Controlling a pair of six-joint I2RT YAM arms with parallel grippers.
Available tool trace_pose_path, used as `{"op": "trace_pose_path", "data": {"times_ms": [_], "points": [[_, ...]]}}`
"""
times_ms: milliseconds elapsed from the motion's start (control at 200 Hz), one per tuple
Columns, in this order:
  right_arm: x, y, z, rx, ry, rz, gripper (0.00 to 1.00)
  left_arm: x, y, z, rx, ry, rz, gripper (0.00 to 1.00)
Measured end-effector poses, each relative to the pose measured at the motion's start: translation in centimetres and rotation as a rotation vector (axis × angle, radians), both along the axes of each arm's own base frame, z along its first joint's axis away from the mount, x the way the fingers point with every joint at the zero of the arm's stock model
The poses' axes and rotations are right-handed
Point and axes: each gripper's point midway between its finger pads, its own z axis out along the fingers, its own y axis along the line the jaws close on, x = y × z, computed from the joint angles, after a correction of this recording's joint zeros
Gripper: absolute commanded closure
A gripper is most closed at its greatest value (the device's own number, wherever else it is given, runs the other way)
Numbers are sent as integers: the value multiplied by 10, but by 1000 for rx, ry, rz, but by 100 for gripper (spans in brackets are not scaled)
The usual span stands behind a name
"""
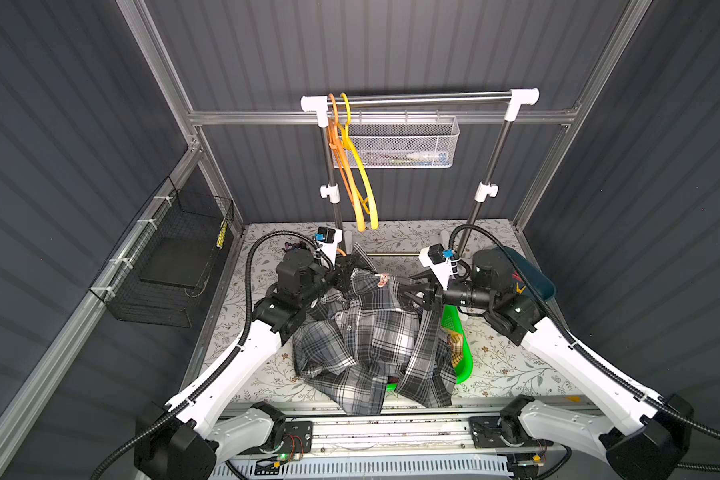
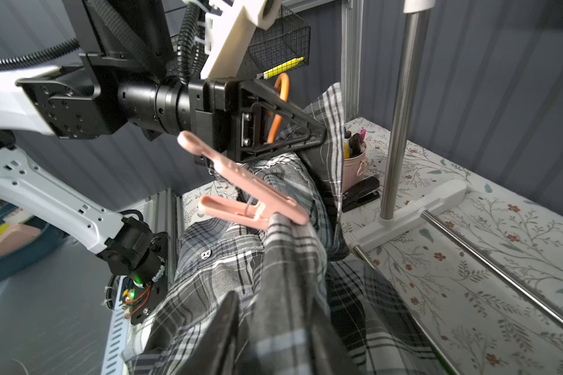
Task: Remove the clothespins securing long-sleeve shirts to the hanger
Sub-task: Remove the clamp from the hanger.
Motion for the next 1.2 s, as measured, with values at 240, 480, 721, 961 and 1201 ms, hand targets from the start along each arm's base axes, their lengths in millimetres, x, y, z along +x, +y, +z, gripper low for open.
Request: {"op": "trace_pose_path", "data": {"times_ms": [240,480,721,961,1201], "points": [[2,-17,11,-6,-67,-59,32,-6,-9,4,57,-80,-99,100],[2,-32,23,-54,-178,-121,26,4,-19,-2,95,-59,-191,100],[-11,-9,31,-138,-294,-72,25,5,-21,-7,101,-29,-227,100],[3,12,8,-245,-304,-46,24,6,-23,-7,96,-14,-261,100],[13,27,5,-294,-342,-50,24,6,-26,-9,87,5,-295,100]]}}
